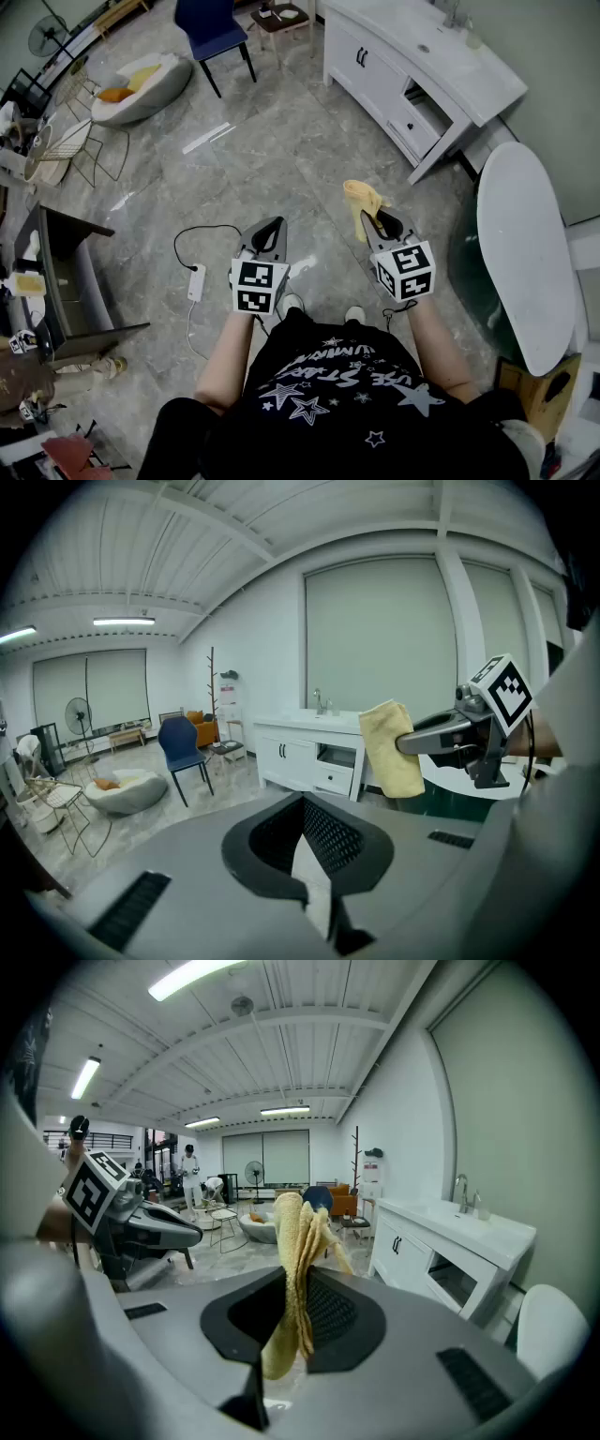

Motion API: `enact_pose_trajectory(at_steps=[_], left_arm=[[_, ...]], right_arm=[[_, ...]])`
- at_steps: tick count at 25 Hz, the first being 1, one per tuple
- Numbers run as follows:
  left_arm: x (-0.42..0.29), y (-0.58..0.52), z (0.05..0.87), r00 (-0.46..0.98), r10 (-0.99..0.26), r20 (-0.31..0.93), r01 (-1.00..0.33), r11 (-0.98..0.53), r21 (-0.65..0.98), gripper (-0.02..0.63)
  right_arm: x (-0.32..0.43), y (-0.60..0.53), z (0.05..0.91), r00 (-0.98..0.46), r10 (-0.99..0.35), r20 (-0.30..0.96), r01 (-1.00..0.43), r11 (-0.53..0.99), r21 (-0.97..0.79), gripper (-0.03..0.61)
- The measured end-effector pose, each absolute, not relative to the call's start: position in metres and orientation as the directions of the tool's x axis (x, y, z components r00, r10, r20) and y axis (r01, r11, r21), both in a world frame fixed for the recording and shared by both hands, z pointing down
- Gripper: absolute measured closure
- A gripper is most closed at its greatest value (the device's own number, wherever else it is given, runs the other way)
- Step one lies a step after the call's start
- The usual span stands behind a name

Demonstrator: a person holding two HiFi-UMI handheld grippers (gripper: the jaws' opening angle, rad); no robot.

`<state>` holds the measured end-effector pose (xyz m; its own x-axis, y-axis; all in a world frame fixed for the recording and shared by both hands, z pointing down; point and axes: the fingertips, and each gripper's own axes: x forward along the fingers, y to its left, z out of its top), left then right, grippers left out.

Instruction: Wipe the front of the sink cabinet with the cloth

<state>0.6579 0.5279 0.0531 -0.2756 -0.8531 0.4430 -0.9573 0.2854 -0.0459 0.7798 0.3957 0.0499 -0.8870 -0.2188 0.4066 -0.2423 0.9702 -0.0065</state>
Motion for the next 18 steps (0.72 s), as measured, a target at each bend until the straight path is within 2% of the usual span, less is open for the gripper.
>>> enact_pose_trajectory(at_steps=[5,12,18], left_arm=[[0.645,0.544,0.057,-0.27,-0.863,0.427,-0.951,0.308,0.02,0.6],[0.614,0.574,0.058,-0.281,-0.872,0.401,-0.947,0.321,0.034,0.6],[0.57,0.625,0.059,-0.283,-0.886,0.366,-0.946,0.322,0.047,0.6]], right_arm=[[0.767,0.41,0.057,-0.886,-0.209,0.413,-0.236,0.972,-0.013,0.52],[0.73,0.43,0.053,-0.893,-0.212,0.398,-0.234,0.972,-0.007,0.52],[0.668,0.459,0.048,-0.928,-0.189,0.32,-0.242,0.961,-0.132,0.518]])
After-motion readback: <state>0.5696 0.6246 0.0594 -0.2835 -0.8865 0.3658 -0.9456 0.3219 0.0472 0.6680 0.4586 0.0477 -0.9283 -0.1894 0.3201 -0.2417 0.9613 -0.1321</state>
